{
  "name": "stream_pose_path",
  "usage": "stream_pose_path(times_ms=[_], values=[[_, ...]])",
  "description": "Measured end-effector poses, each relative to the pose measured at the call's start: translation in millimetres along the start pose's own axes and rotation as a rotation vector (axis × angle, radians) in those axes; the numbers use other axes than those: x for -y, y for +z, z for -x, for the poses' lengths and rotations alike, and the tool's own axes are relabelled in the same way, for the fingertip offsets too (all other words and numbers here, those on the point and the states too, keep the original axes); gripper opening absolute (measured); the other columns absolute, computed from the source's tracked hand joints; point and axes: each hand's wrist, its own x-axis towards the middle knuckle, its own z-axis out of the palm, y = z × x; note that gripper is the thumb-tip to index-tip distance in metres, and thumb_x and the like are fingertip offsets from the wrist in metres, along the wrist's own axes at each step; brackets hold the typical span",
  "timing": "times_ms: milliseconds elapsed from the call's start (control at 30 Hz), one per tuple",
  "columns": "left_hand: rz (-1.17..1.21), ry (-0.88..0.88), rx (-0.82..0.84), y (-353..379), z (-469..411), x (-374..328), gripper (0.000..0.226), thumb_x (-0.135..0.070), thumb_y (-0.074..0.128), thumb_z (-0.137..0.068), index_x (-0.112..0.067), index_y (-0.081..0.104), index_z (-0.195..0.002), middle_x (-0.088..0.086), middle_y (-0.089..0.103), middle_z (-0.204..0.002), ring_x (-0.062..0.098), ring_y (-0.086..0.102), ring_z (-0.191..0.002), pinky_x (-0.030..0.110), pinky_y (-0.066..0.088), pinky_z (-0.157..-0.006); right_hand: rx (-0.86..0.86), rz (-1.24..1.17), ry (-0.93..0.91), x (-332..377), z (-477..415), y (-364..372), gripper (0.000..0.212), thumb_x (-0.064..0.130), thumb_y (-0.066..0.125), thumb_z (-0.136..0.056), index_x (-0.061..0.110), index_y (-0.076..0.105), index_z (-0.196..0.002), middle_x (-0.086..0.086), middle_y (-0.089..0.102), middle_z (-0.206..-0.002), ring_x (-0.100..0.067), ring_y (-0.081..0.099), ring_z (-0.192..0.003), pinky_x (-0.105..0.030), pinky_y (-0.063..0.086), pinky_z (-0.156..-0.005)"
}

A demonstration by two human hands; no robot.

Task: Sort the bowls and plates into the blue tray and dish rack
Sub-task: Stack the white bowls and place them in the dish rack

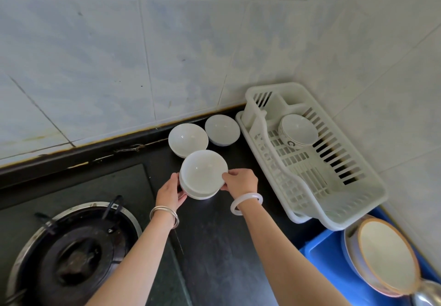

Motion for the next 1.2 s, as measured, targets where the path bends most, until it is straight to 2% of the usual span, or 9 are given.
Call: stream_pose_path(times_ms=[133,267,400,500,600,700,867,967,1200], values=[[-0.054,0.007,0.002,-0.1,-0.9,-1.5,0.011,-0.025,0.054,-0.089,-0.019,0.063,-0.092,0.001,0.062,-0.1,0.027,0.059,-0.105,0.032,0.049,-0.081,-0.001,0.057,0.01,0.3,1.1,3.1,0.02,0.013,0.059,-0.084,0.019,0.065,-0.067,-0.012,0.073,-0.079,-0.022,0.07,-0.077,-0.022,0.047,-0.056],[-0.118,0.07,0.0,-2.3,-4.1,2.6,0.038,-0.014,0.06,-0.086,-0.014,0.057,-0.124,0.011,0.061,-0.122,0.028,0.059,-0.111,0.037,0.048,-0.094,-0.018,0.119,0.017,-2.2,-4.1,4.9,0.023,0.014,0.06,-0.084,0.021,0.061,-0.062,-0.011,0.073,-0.078,-0.024,0.071,-0.078,-0.022,0.048,-0.056],[-0.075,0.075,-0.011,-6.7,-3.5,3.9,0.044,-0.009,0.061,-0.085,-0.014,0.053,-0.128,0.013,0.061,-0.124,0.026,0.059,-0.105,0.038,0.047,-0.095,0.008,0.141,0.032,-7.8,-12.7,6.1,0.024,0.015,0.061,-0.083,0.025,0.058,-0.061,-0.008,0.072,-0.079,-0.024,0.071,-0.078,-0.034,0.059,-0.074],[-0.059,0.059,0.007,-9.9,-3.5,1.7,0.038,-0.01,0.055,-0.09,-0.014,0.053,-0.128,0.011,0.059,-0.123,0.027,0.059,-0.104,0.039,0.047,-0.094,0.027,0.153,0.025,-11.2,-19.0,5.8,0.005,0.016,0.062,-0.083,0.02,0.065,-0.083,-0.001,0.065,-0.079,-0.023,0.068,-0.08,-0.037,0.059,-0.078],[-0.065,0.043,0.051,-9.7,-1.5,-0.1,0.035,-0.014,0.056,-0.09,-0.015,0.056,-0.124,0.008,0.06,-0.119,0.027,0.059,-0.103,0.037,0.05,-0.086,0.124,0.078,0.093,-14.8,-22.2,4.6,0.028,0.013,0.061,-0.085,0.02,0.063,-0.113,-0.002,0.063,-0.092,-0.022,0.065,-0.085,-0.035,0.059,-0.074],[-0.1,0.054,0.072,-6.0,0.8,-1.1,0.032,-0.014,0.059,-0.087,-0.017,0.059,-0.119,0.006,0.062,-0.117,0.026,0.06,-0.102,0.036,0.052,-0.081,0.228,-0.085,0.158,-17.8,-22.3,5.0,0.038,0.007,0.059,-0.087,0.019,0.058,-0.124,-0.005,0.063,-0.101,-0.024,0.066,-0.09,-0.034,0.059,-0.071],[-0.169,0.068,0.068,4.0,7.1,-7.2,0.026,-0.011,0.059,-0.087,-0.017,0.062,-0.113,0.008,0.062,-0.12,0.028,0.061,-0.1,0.038,0.053,-0.079,0.215,-0.102,0.11,-24.3,-23.7,-0.8,0.035,0.006,0.059,-0.087,0.019,0.062,-0.12,-0.006,0.067,-0.108,-0.021,0.068,-0.086,-0.027,0.058,-0.065],[-0.218,0.127,0.094,21.7,16.4,-15.6,0.026,-0.012,0.06,-0.086,-0.021,0.063,-0.111,0.005,0.063,-0.117,0.026,0.062,-0.099,0.032,0.055,-0.071,0.175,-0.185,0.075,-24.5,-23.7,-18.3,0.032,0.008,0.061,-0.087,0.017,0.063,-0.117,-0.006,0.066,-0.104,-0.023,0.068,-0.088,-0.032,0.059,-0.071],[-0.291,0.242,0.324,106.0,60.5,-41.2,0.019,-0.013,0.059,-0.087,-0.032,0.062,-0.086,-0.006,0.064,-0.093,0.023,0.062,-0.097,0.02,0.056,-0.055,-0.036,-0.295,0.001,8.6,-21.7,-114.5,0.02,0.035,0.054,-0.091,0.018,0.061,-0.098,-0.003,0.065,-0.091,-0.027,0.068,-0.084,-0.035,0.059,-0.067]])
